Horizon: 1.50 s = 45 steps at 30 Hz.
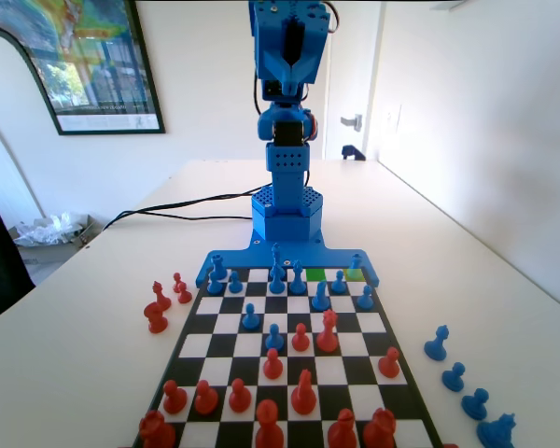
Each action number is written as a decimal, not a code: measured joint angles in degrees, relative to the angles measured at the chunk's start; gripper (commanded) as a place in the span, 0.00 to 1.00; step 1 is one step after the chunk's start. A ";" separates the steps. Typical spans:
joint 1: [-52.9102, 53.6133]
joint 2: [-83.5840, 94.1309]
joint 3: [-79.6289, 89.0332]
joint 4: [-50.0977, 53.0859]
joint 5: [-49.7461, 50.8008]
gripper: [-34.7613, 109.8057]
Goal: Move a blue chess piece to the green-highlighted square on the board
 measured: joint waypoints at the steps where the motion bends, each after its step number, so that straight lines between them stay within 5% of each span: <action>1: 0.00 0.00 0.00 0.00 0.00 0.25; 26: -3.87 -6.06 -12.74 3.60 -7.73 0.25; 37: -5.10 -28.04 -19.25 0.18 -28.65 0.25; 45: -4.22 -45.26 -27.69 6.68 -46.49 0.26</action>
